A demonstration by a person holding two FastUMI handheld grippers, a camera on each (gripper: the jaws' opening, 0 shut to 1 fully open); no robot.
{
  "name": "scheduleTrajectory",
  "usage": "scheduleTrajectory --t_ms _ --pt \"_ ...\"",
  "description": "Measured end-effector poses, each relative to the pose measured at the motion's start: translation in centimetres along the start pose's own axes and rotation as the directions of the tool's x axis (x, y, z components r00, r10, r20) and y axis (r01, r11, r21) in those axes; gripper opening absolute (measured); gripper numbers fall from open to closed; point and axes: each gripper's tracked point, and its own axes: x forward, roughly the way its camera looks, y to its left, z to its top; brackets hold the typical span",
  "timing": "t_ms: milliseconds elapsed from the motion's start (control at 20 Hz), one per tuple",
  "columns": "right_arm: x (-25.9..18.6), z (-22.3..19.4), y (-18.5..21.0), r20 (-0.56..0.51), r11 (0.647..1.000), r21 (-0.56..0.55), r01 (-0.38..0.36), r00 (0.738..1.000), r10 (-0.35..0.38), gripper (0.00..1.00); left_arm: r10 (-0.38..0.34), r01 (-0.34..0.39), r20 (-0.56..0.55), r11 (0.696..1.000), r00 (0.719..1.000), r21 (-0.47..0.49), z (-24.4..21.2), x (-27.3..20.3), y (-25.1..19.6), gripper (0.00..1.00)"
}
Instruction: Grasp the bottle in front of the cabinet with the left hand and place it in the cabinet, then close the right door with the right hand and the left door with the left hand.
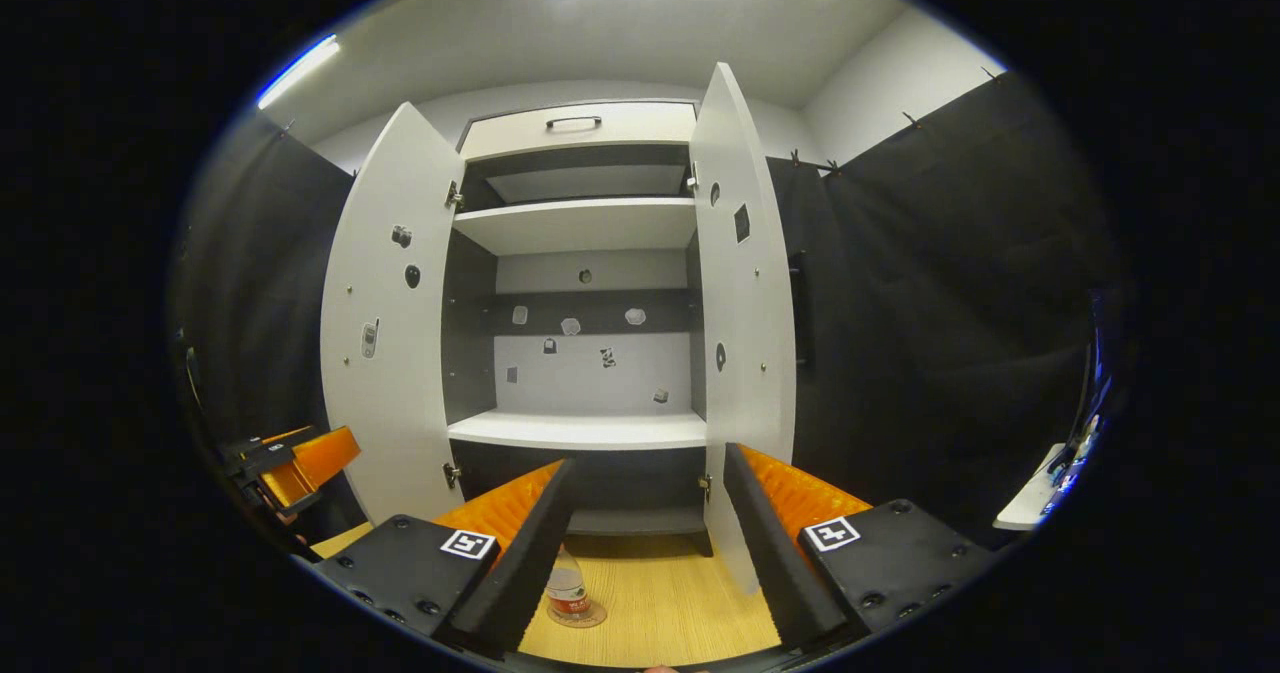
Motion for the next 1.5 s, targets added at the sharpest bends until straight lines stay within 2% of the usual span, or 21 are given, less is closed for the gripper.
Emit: scheduleTrajectory --t_ms 150,350,450,550,750,1000,1200,1350,1500 --pt "0.0 -0.4 -0.4 -0.01 1.0 0.014 -0.002 1.0 0.002 0.96 0.002 -0.002 0.01 1.0 1.0 0.027 0.5 0.9 0.1 0.94" --pt "0.1 -1.1 -1.8 -0.03 0.999 0.024 0.021 0.999 -0.02 0.96 -0.098 0.098 -0.007 0.995 0.995 0.01 -1.6 3.1 -3.8 0.94" --pt "0.0 -1.5 -2.2 -0.046 0.999 0.024 0.029 0.999 -0.028 0.96 -0.16 0.16 -0.032 0.987 0.987 -0.009 -4.6 4.5 -6.8 0.94" --pt "-0.3 -2.0 -2.6 -0.067 0.999 0.009 0.04 0.997 -0.039 0.96 -0.201 0.203 -0.104 0.979 0.974 0.016 -9.5 6.1 -8.9 0.94" --pt "-1.2 -2.7 -3.6 -0.095 0.996 -0.04 0.074 0.992 -0.077 0.96 -0.215 0.222 -0.177 0.975 0.961 0.023 -18.5 9.1 -11.1 0.95" --pt "-1.7 -4.0 -3.6 -0.149 0.995 -0.051 0.09 0.984 -0.097 0.96 -0.165 0.187 -0.267 0.981 0.95 0.057 -27.8 9.9 -10.3 0.95" --pt "-0.7 -4.6 -3.4 -0.167 0.995 -0.031 0.09 0.981 -0.094 0.96 -0.177 0.202 -0.316 0.978 0.932 0.046 -31.8 9.0 -10.3 0.96" --pt "0.3 -4.9 -3.5 -0.182 0.998 -0.034 0.062 0.981 -0.067 0.96 -0.17 0.198 -0.348 0.979 0.922 0.044 -34.1 8.3 -10.4 0.95" --pt "1.2 -4.8 -3.9 -0.179 0.999 -0.037 0.019 0.984 -0.025 0.96 -0.141 0.166 -0.351 0.985 0.926 0.041 -34.7 7.9 -10.2 0.95"
